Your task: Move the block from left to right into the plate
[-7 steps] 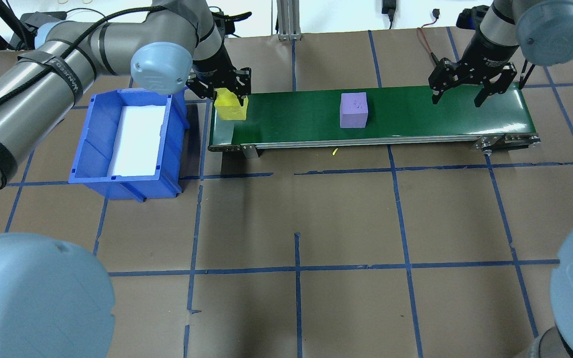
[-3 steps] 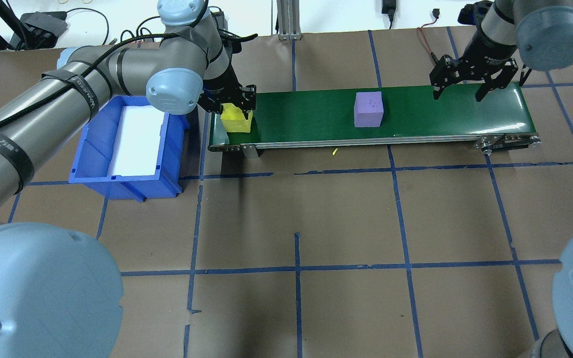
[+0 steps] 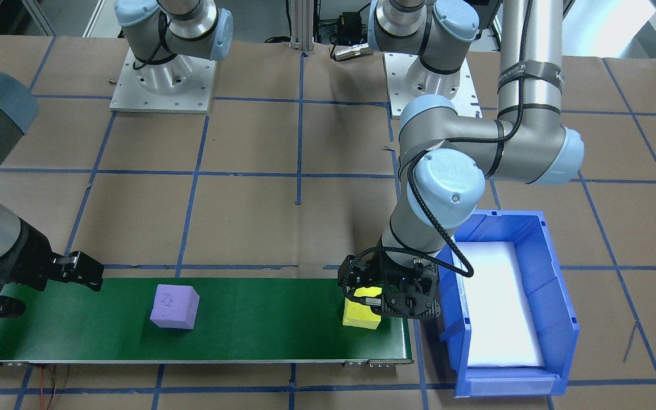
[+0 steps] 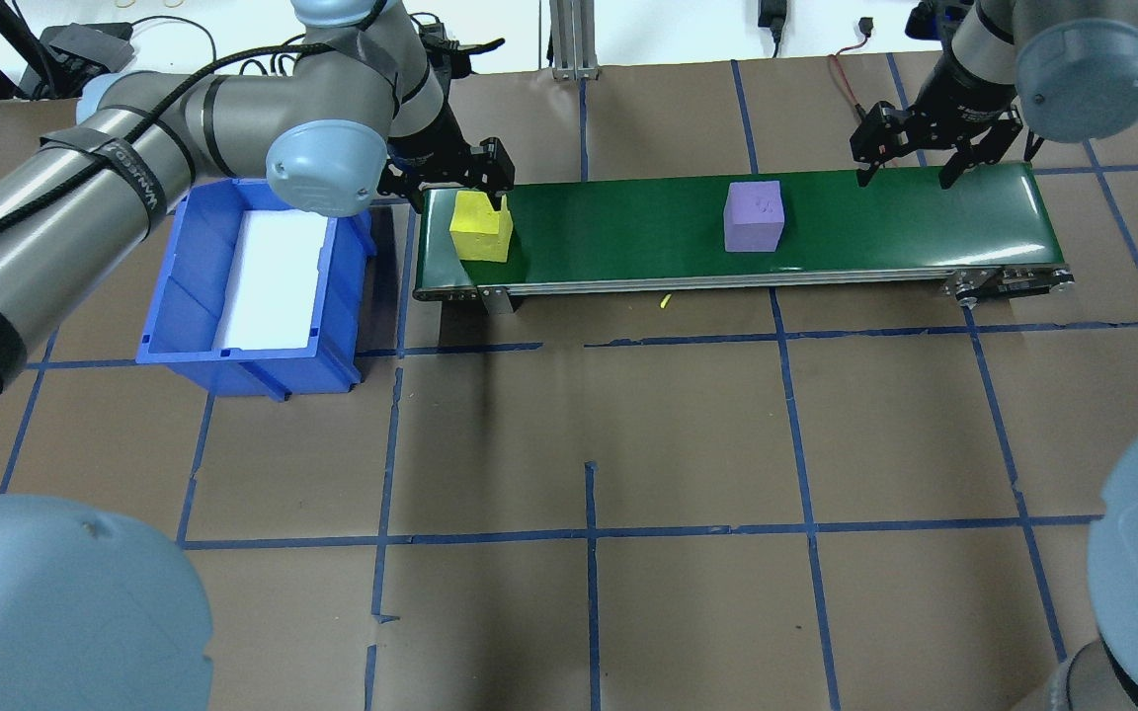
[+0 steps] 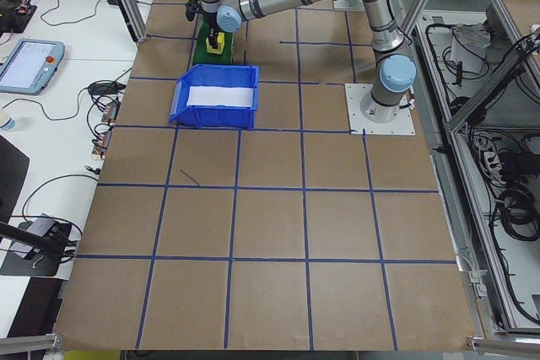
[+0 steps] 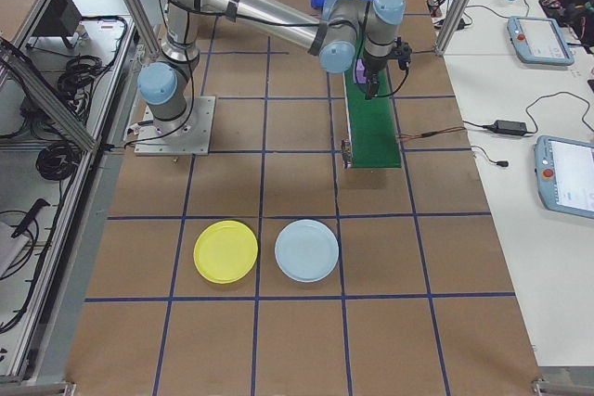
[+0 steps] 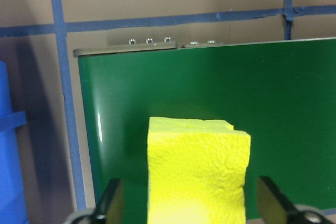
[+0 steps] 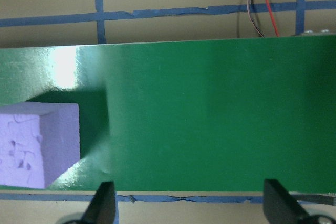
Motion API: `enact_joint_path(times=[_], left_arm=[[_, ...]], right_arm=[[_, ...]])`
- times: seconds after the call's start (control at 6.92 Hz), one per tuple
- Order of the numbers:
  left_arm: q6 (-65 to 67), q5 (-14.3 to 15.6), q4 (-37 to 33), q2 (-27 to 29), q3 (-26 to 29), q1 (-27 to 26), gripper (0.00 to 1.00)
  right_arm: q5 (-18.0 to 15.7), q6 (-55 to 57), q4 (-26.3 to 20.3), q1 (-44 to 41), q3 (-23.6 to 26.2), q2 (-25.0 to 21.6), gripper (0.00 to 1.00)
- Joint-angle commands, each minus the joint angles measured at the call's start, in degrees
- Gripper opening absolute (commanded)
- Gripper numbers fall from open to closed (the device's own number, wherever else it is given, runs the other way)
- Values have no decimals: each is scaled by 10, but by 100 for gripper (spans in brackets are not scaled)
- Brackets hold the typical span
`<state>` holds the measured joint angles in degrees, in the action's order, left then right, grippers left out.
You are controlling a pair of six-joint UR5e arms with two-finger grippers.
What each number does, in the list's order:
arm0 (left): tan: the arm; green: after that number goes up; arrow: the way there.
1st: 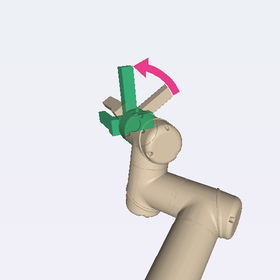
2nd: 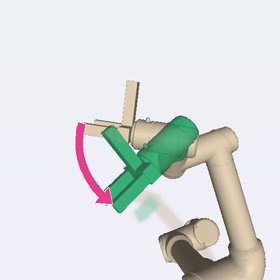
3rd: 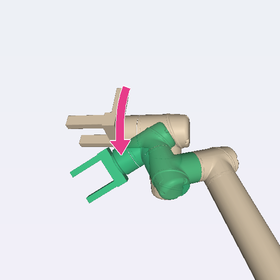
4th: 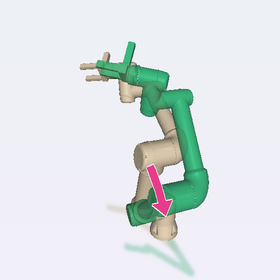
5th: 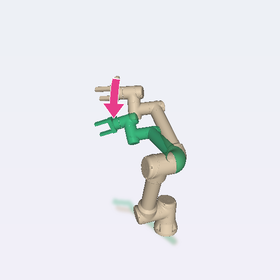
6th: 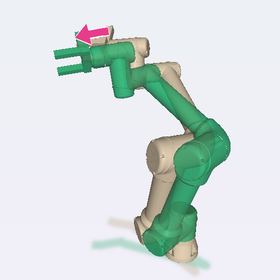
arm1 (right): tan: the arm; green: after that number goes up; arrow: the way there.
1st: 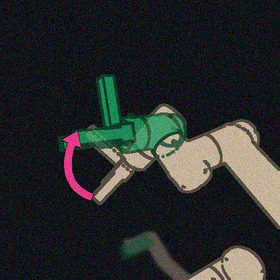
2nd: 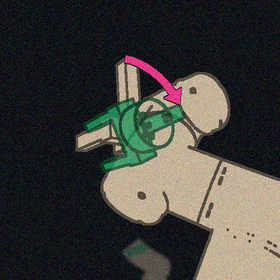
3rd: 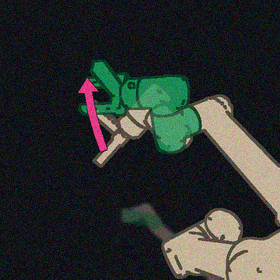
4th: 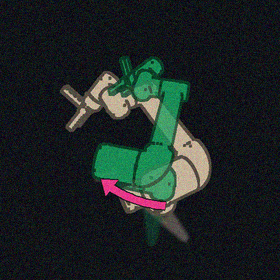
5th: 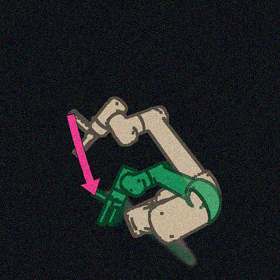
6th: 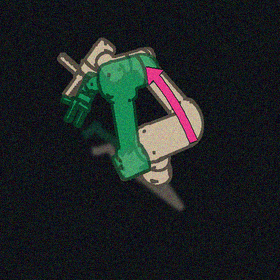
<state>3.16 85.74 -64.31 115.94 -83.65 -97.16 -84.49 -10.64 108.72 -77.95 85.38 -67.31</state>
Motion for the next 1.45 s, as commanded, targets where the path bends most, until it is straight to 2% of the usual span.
enact_joint_path(times=[0.0, 0.14, 0.43, 0.58, 1.01, 1.3], left_arm=[[-2, 3, -83, -73, 1, 11, 100], [-2, 18, -137, -122, 2, 34, 100], [-4, 73, -270, -239, -12, 60, 100], [-14, 72, -318, -265, -12, 64, 100], [-55, 70, -318, -273, -17, 59, 100], [-104, 68, -304, -276, -16, 85, 100]], right_arm=[[61, 18, 7, 0, -8, 30, 100], [65, 72, 21, -3, -8, 33, 100], [109, 83, 25, -10, -6, 35, 100], [111, 86, 25, -10, -5, 36, 100], [108, 55, 25, -9, -4, 49, 100], [103, 33, 25, -8, -5, 64, 100]])
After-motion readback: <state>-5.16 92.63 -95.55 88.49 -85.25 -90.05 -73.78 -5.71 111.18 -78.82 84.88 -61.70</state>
